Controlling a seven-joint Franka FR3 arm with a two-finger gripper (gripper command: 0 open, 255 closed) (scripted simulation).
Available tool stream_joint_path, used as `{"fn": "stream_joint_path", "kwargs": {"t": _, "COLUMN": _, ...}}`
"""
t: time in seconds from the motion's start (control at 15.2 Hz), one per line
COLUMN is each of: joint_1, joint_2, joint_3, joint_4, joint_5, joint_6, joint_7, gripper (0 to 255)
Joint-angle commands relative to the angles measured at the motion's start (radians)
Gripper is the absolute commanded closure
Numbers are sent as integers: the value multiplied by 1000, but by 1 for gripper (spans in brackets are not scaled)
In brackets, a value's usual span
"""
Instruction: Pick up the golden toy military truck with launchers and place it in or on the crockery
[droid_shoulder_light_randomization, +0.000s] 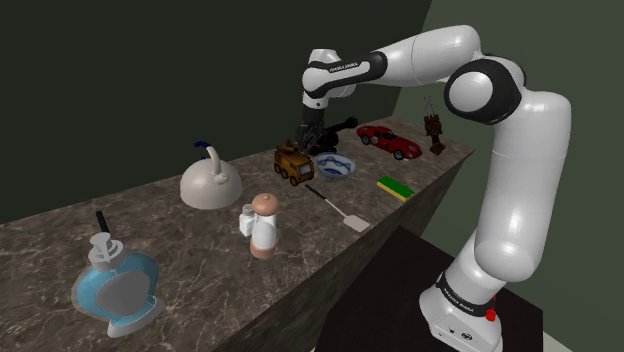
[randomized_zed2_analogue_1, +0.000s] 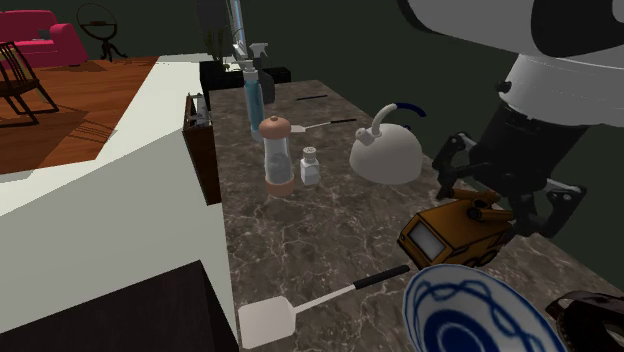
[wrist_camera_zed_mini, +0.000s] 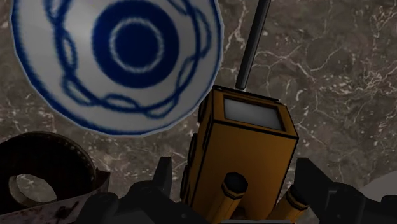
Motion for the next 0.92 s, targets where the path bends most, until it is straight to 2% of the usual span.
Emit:
{"fn": "stream_joint_path", "kwargs": {"t": 0.0, "joint_1": 1, "joint_2": 4, "joint_3": 0, "joint_4": -5, "joint_5": 1, "joint_6": 10, "joint_7": 0, "gripper": 0}}
{"fn": "stream_joint_path", "kwargs": {"t": 0.4, "joint_1": 1, "joint_2": 4, "joint_3": 0, "joint_4": -5, "joint_5": 1, "joint_6": 10, "joint_7": 0, "gripper": 0}}
{"fn": "stream_joint_path", "kwargs": {"t": 0.46, "joint_1": 1, "joint_2": 4, "joint_3": 0, "joint_4": -5, "joint_5": 1, "joint_6": 10, "joint_7": 0, "gripper": 255}}
{"fn": "stream_joint_path", "kwargs": {"t": 0.86, "joint_1": 1, "joint_2": 5, "joint_3": 1, "joint_4": -5, "joint_5": 1, "joint_6": 10, "joint_7": 0, "gripper": 255}}
